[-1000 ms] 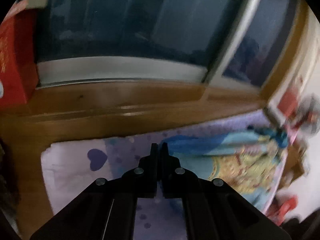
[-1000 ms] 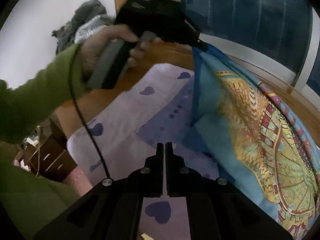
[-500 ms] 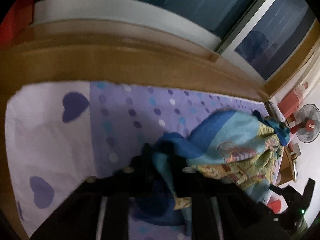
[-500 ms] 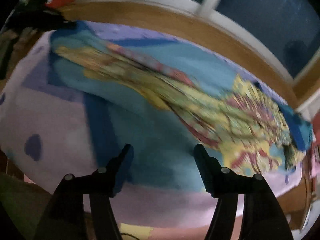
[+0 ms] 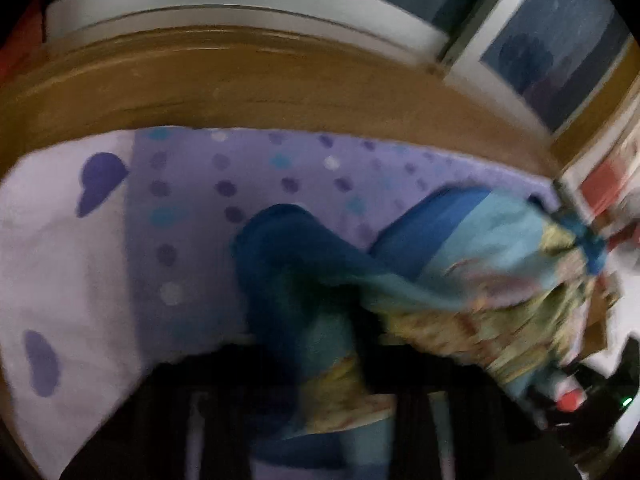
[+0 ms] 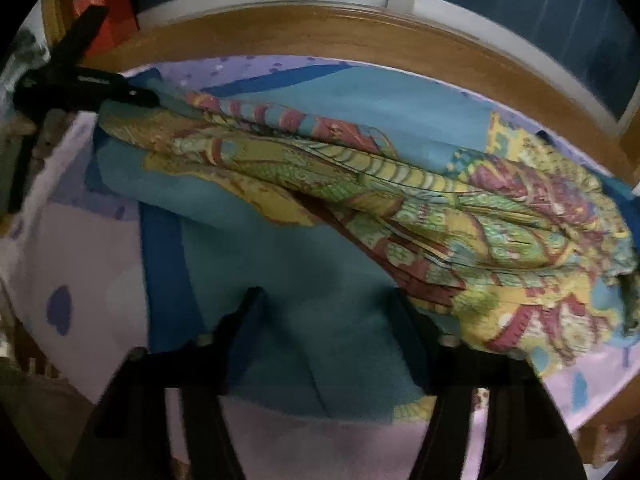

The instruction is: Fold clothes

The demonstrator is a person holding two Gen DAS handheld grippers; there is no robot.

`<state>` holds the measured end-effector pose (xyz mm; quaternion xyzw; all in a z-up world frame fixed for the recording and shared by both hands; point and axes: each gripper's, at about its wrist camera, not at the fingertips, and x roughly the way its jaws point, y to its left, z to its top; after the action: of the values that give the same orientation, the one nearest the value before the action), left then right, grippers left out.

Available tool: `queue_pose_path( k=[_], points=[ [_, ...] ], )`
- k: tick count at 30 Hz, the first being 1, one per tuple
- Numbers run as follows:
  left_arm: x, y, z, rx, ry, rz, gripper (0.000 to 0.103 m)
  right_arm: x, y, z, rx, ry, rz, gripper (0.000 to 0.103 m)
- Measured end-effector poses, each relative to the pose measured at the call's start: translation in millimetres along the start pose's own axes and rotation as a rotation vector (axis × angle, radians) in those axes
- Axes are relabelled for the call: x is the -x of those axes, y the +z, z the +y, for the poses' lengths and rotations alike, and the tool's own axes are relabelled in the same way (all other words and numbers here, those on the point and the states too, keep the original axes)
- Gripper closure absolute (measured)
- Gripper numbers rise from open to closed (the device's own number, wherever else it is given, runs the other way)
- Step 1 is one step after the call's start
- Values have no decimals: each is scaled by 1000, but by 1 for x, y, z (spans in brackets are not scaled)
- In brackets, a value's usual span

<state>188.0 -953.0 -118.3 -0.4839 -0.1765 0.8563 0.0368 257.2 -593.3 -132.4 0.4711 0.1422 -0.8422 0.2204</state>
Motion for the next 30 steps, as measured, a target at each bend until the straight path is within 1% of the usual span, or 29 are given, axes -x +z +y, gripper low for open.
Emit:
queue_pose_path(
  k=[1,2,3,5,6,8,10,12,13,16,18,22,24,26,29,30],
  points=[
    [0,4,-1,7,6,-10,99,-2,1,0,-8,32,-4,88],
    [3,7,-3,-1,22,-23,102,-3,3,4,-7,19,-4,97],
    [5,11,-5,-8,37,-36,103,-4,6,4,-22,30,-1,102],
    [17,20,-5,-15,49,-71,103,-5,10,3,-62,64,5,103],
    [24,25,-4,-15,48,-90,103,2,8,9,-91,105,4,103],
    [44,35,3,-5,36,-132,103,24,12,27,-86,150,-35,103],
    [67,46,12,13,16,-175,103,44,17,47,-66,163,-72,103],
    [93,52,30,29,-1,-207,103,63,21,66,-56,170,-105,103],
    [106,54,38,35,-6,-222,103,69,22,77,-57,190,-118,103],
    [145,47,69,57,-9,-265,103,87,26,109,-58,254,-156,103],
    [164,34,92,90,-8,-275,103,93,27,131,-41,281,-170,103],
    [187,-1,131,159,4,-251,103,99,19,170,-19,354,-171,103],
    [189,-19,146,169,12,-213,103,95,16,183,0,371,-151,103],
    [188,-35,157,175,22,-174,103,89,9,195,17,360,-120,103],
    [180,-54,170,189,17,-116,102,62,9,198,1,355,-68,103],
    [176,-59,174,196,10,-97,102,59,1,190,-7,357,-59,103]
  ],
)
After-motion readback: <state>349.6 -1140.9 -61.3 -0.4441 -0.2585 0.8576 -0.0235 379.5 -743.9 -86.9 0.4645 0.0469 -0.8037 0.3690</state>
